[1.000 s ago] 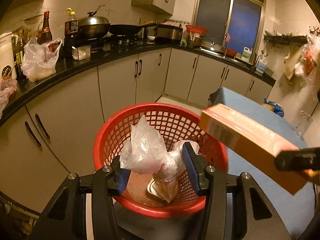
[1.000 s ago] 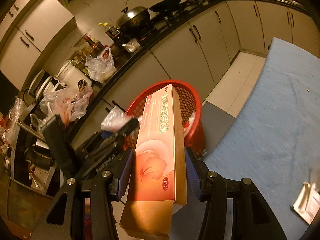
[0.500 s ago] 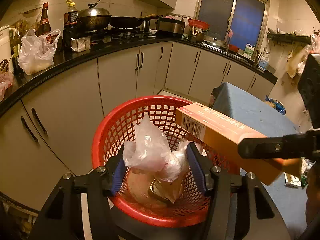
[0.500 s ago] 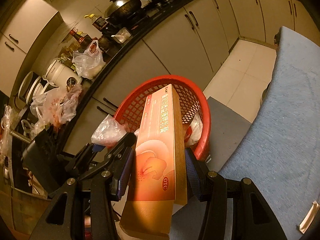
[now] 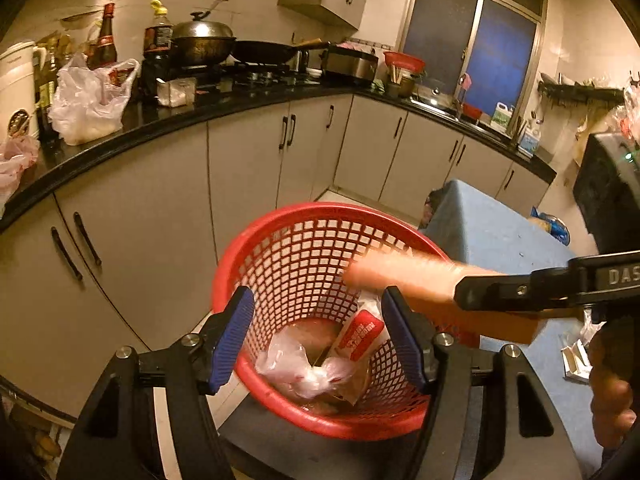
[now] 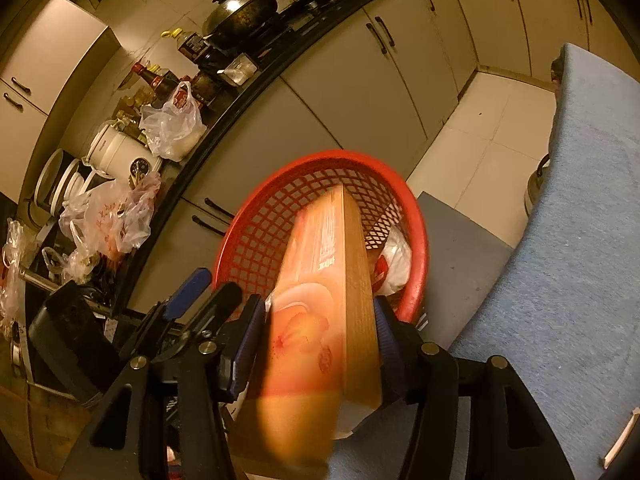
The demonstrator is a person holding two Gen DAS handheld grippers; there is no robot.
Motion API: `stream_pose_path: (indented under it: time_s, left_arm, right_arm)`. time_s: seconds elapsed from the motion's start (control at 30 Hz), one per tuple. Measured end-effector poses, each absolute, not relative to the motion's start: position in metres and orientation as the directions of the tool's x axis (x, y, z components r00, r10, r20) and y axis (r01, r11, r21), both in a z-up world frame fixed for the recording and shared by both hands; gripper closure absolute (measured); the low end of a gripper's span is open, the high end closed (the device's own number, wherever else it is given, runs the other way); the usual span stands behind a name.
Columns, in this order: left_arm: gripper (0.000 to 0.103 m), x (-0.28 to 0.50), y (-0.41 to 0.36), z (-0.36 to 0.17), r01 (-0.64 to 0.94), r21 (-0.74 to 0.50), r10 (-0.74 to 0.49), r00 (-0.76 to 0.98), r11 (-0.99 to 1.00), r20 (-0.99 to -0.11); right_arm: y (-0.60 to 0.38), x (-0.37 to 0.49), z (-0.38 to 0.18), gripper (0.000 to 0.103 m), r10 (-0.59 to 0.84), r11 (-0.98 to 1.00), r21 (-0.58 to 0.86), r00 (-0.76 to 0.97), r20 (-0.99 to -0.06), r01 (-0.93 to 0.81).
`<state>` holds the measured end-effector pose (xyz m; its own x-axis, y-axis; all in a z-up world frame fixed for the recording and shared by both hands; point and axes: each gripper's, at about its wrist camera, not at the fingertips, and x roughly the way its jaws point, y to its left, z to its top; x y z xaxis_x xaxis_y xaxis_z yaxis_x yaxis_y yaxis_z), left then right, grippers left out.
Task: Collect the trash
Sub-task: 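Open the left tool dropping the plastic bag while the right tool drops the orange box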
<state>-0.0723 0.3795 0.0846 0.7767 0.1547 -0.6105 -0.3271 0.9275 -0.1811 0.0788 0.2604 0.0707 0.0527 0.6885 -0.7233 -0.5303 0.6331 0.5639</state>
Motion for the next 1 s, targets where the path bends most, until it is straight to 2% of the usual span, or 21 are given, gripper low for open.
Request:
stream_pose_path:
  time_s: [0.3,0.7,1.0]
  left_arm:
    - [0.038,-0.086,0.378,0.093,-0.331,-0.179,0.169,0.791,0.926,-0.589]
    - [0.037,-0.102,0.352,0.105,-0.3,-0.172,0.157,0.813,0.938,-0.561]
    - [0.037,-0.114,0.323,0.11,-0.265,-0.159,0.137,0.822,0.951,-0.553]
  right_arm:
    - [0.257,0.071,0.075,0.043,0.703,0.626,0.575,0.061,-0.709,-0.527]
    - [0.208,0.036,0.105,0.042,0.756,0.593,0.583,0.133,-0.641,-0.555]
    - [0.17,0.019,0.099,0.042,0.75,0.618,0.588,0.168,-0.639,-0.522]
